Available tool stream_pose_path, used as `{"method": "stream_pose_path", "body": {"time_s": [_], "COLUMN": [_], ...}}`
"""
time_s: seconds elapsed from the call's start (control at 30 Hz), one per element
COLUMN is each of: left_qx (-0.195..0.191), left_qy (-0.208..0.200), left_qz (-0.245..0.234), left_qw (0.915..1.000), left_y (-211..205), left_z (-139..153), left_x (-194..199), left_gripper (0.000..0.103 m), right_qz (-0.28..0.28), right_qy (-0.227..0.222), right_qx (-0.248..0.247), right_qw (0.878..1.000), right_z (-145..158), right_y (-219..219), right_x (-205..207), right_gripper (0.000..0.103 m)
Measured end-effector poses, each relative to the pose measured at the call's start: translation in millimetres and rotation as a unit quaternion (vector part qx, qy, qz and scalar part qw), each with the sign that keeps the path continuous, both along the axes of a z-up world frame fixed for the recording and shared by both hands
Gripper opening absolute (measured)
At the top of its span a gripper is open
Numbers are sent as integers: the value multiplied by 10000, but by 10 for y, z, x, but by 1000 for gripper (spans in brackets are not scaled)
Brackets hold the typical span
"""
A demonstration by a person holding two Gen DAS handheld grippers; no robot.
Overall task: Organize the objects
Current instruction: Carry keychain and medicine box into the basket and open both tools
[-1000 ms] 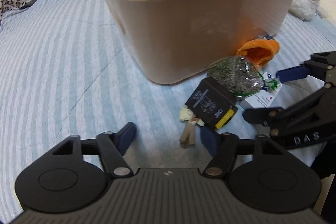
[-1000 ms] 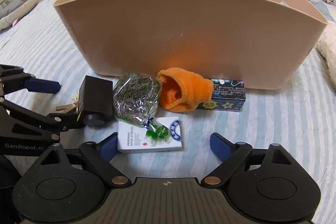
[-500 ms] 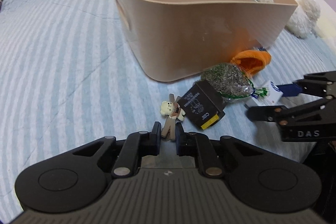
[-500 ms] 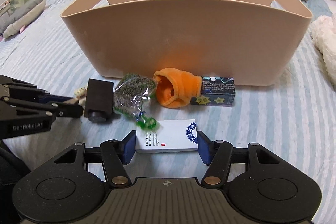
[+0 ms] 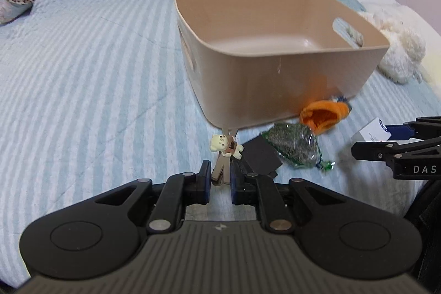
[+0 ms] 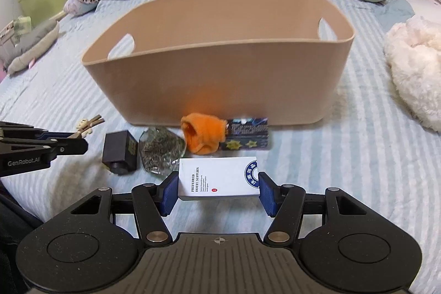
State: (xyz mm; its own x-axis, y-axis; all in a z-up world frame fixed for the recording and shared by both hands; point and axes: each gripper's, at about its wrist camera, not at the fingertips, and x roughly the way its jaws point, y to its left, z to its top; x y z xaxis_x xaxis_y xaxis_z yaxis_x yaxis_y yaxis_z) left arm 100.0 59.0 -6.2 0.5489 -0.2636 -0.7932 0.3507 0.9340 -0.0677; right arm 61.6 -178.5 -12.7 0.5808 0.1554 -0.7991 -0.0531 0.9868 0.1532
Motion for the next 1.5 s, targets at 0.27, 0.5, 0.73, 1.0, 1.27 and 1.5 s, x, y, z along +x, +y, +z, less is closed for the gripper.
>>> {"method": "stream_pose_path", "body": {"time_s": [0.27, 0.5, 0.73, 1.0, 1.27, 1.5], "left_qx": [-5, -239, -222, -49, 348, 389], "left_qy": [-571, -927, -1119, -975, -654, -304], "left_qz": [488, 493, 368, 339, 297, 338], "left_qw": [9972, 9942, 9928, 9946, 9968, 9982], "left_y": [10, -68, -301, -672, -916, -907], "left_z": [369, 729, 876, 733, 354, 161], "left_x": [-5, 123, 348, 778, 1077, 1152], "left_gripper": [15, 15, 15, 15, 15, 16], "right_qz": [-174, -328, -430, -406, -358, -210], "right_qy": [-419, -746, -980, -952, -680, -481], "right_qx": [46, -6, -34, -260, -498, -652], "right_qw": [9990, 9967, 9943, 9943, 9958, 9965], "right_z": [316, 554, 651, 564, 323, 211], "right_y": [-256, -429, -528, -456, -405, -340], "right_x": [-4, 185, 524, 924, 1177, 1200], "right_gripper": [56, 56, 56, 56, 56, 64]}}
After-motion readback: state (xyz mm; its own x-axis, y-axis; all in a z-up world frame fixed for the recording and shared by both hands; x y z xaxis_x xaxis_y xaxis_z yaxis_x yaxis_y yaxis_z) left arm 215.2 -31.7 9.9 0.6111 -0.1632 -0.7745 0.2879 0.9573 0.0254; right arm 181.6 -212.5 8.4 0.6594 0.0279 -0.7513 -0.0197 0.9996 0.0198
